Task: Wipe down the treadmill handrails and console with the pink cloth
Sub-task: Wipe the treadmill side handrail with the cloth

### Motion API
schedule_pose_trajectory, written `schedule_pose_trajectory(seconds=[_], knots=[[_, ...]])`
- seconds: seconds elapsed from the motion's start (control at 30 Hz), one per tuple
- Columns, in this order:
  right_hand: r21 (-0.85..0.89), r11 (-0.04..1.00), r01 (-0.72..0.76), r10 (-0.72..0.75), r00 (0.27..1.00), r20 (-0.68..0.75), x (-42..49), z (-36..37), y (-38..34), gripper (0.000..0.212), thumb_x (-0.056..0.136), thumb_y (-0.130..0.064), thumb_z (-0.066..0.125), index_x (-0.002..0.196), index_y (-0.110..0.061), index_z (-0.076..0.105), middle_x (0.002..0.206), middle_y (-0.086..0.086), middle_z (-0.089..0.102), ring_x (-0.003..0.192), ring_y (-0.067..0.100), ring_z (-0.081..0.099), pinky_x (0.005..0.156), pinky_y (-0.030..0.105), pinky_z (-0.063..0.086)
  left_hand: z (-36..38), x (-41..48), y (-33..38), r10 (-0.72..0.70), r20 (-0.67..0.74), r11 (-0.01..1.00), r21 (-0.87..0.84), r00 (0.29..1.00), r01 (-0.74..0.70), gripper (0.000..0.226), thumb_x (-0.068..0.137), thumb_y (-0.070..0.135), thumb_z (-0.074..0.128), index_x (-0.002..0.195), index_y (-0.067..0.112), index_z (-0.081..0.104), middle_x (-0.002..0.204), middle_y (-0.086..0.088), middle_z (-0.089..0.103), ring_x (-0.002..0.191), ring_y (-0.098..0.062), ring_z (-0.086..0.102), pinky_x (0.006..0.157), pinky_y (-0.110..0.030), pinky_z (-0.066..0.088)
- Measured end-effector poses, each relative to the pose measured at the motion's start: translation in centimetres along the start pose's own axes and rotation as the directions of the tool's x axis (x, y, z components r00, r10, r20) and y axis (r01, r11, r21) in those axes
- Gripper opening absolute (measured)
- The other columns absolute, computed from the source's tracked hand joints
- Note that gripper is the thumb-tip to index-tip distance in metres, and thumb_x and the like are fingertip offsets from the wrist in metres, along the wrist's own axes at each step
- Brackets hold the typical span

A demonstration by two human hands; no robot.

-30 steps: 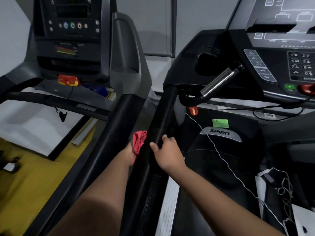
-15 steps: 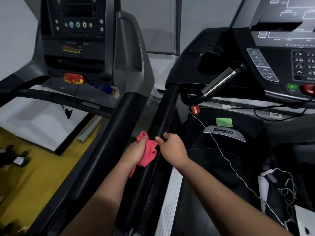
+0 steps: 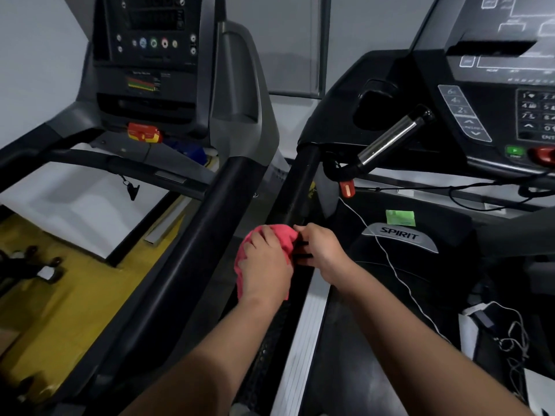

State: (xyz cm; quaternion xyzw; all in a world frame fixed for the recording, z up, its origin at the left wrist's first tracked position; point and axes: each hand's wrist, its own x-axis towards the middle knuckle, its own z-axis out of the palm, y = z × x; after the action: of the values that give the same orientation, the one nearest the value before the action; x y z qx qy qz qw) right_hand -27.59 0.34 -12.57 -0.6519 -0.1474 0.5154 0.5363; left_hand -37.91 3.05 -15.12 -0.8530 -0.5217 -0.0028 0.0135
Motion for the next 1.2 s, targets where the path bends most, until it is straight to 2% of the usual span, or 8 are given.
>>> schedule_pose_trajectory(seconds=[0.33, 0.5, 0.6, 0.7, 0.83, 0.97, 1.1, 1.2], knots=[[-0.037, 0.999, -0.029, 0.029, 1.0, 0.008, 0.0, 0.1, 0.1, 0.038, 0.097, -0.026, 0.045, 0.128, -0.006, 0.053, 0.126, 0.006, 0.055, 0.107, 0.027, 0.057, 0.086, 0.039, 0.048, -1.5, 2.9, -3.7, -0.102, 0.377, 0.855, -0.439, 0.921, 0.275, 0.066, 0.096, 0.058, 0.027, 0.12, 0.006, 0.061, 0.12, -0.017, 0.062, 0.111, -0.03, 0.057, 0.09, -0.034, 0.04], [-0.141, 0.99, 0.004, -0.004, 1.0, 0.003, -0.2, 0.4, 0.4, 0.035, 0.101, -0.029, 0.039, 0.119, -0.004, 0.056, 0.128, 0.021, 0.055, 0.112, 0.036, 0.057, 0.085, 0.039, 0.049, -0.3, 6.5, -4.3, 0.074, 0.614, 0.278, -0.769, 0.786, 0.575, 0.044, 0.103, 0.038, 0.029, 0.122, 0.01, 0.058, 0.114, -0.01, 0.06, 0.104, -0.022, 0.058, 0.091, -0.022, 0.042], [-0.19, 0.977, 0.091, -0.089, 0.996, 0.018, -0.4, 0.8, 0.8, 0.049, 0.102, -0.033, 0.033, 0.122, 0.009, 0.052, 0.107, 0.031, 0.057, 0.094, 0.045, 0.057, 0.08, 0.044, 0.049, 0.4, 6.3, -5.3, 0.163, 0.673, 0.107, -0.739, 0.721, 0.665, 0.055, 0.1, 0.047, 0.033, 0.139, 0.011, 0.045, 0.136, -0.013, 0.051, 0.121, -0.029, 0.053, 0.094, -0.032, 0.044], [-0.218, 0.967, 0.133, -0.123, 0.991, 0.055, -0.8, 0.8, 0.9, 0.052, 0.103, -0.033, 0.031, 0.123, 0.01, 0.052, 0.086, 0.018, 0.049, 0.078, 0.031, 0.049, 0.071, 0.041, 0.044, 1.0, 5.0, -6.2, 0.155, 0.734, 0.021, -0.672, 0.661, 0.741, 0.064, 0.096, 0.055, 0.037, 0.088, 0.0, 0.068, 0.073, -0.014, 0.069, 0.056, -0.021, 0.068, 0.049, -0.023, 0.053], [-0.231, 0.968, 0.101, -0.092, 0.994, 0.052, -0.9, 0.5, 0.7, 0.051, 0.103, -0.034, 0.033, 0.119, 0.01, 0.053, 0.089, 0.015, 0.048, 0.106, 0.046, 0.053, 0.084, 0.044, 0.047, 1.7, 2.4, -6.8, 0.192, 0.753, 0.021, -0.644, 0.629, 0.765, 0.068, 0.092, 0.054, 0.035, 0.061, 0.0, 0.064, 0.051, -0.013, 0.059, 0.043, -0.023, 0.057, 0.046, -0.026, 0.049], [-0.217, 0.972, 0.093, -0.084, 0.995, 0.051, -0.6, 0.5, 0.8, 0.036, 0.102, -0.033, 0.034, 0.084, -0.012, 0.056, 0.063, -0.003, 0.04, 0.059, 0.01, 0.042, 0.06, 0.024, 0.036, 1.1, 1.4, -7.4, 0.137, 0.759, 0.039, -0.647, 0.637, 0.762, 0.054, 0.093, 0.045, 0.042, 0.068, 0.001, 0.061, 0.051, -0.013, 0.061, 0.039, -0.02, 0.058, 0.04, -0.021, 0.049], [-0.157, 0.983, 0.093, -0.094, 0.996, 0.003, -0.3, 1.0, 0.7, 0.035, 0.101, -0.027, 0.036, 0.07, -0.018, 0.048, 0.058, -0.005, 0.04, 0.054, 0.009, 0.04, 0.055, 0.023, 0.033, 0.1, 3.0, -6.4, 0.045, 0.631, 0.169, -0.769, 0.775, 0.616, 0.022, 0.097, 0.03, 0.047, 0.085, 0.014, 0.057, 0.09, -0.009, 0.058, 0.087, -0.021, 0.056, 0.088, -0.032, 0.044], [-0.029, 0.996, 0.088, -0.089, 0.995, -0.042, -0.6, 1.4, 0.6, 0.022, 0.099, -0.02, 0.04, 0.087, -0.012, 0.057, 0.067, -0.001, 0.047, 0.057, 0.01, 0.044, 0.056, 0.025, 0.036, 0.0, 4.1, -5.6, -0.085, 0.511, 0.379, -0.777, 0.855, 0.502, 0.054, 0.09, 0.052, 0.048, 0.118, 0.007, 0.06, 0.115, -0.01, 0.064, 0.109, -0.023, 0.058, 0.103, -0.035, 0.039]])
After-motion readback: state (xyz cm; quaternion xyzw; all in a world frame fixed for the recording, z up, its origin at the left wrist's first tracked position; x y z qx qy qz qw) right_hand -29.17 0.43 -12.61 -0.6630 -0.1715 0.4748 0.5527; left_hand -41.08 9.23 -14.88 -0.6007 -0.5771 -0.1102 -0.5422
